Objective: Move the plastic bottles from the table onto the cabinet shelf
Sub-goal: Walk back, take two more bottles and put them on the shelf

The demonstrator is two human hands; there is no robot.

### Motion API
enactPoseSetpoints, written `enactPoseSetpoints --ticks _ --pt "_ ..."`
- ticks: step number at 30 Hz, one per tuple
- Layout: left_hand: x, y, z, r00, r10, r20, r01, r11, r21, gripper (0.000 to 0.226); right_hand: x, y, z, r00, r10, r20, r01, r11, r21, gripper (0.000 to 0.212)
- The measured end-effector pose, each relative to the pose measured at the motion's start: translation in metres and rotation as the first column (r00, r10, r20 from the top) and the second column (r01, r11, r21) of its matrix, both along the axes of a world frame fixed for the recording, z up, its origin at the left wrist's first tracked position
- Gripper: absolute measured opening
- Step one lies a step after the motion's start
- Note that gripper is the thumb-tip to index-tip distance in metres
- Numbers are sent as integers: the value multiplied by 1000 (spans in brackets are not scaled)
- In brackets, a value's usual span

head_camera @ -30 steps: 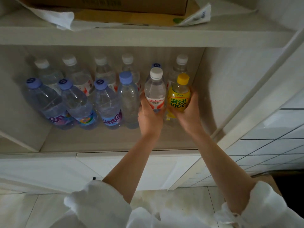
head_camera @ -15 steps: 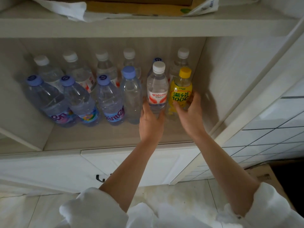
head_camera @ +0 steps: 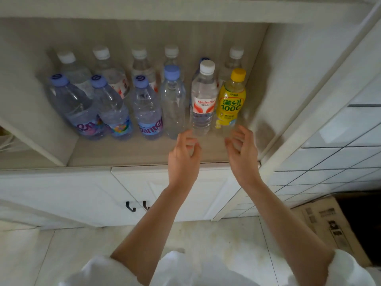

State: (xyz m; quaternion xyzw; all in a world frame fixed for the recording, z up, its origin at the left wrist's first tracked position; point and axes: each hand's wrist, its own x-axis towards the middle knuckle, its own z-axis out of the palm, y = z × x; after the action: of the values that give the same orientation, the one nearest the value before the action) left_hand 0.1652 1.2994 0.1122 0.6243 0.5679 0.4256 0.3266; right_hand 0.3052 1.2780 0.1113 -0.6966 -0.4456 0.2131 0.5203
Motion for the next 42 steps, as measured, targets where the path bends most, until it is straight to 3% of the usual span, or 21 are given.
enactPoseSetpoints --ticks 11,16,20,30,42 --pt "-20 -107 -37 943 334 -2 -332 937 -108 23 4 -84 -27 948 316 -33 -318 942 -110 34" --pt "-15 -200 -61 849 527 36 -515 842 -160 23 11 -134 -39 841 540 -25 -537 829 -158 33" --pt "-16 -280 -69 735 678 7 -658 716 -232 22 -4 -178 -46 717 696 -35 -688 699 -196 31" --pt "-39 -473 -71 278 958 -65 -937 256 -236 15 -89 -310 -56 258 964 -65 -941 236 -242 28" --pt "-6 -776 -83 -252 960 -123 -932 -275 -236 13 -149 -561 -62 -278 960 -38 -929 -279 -244 30"
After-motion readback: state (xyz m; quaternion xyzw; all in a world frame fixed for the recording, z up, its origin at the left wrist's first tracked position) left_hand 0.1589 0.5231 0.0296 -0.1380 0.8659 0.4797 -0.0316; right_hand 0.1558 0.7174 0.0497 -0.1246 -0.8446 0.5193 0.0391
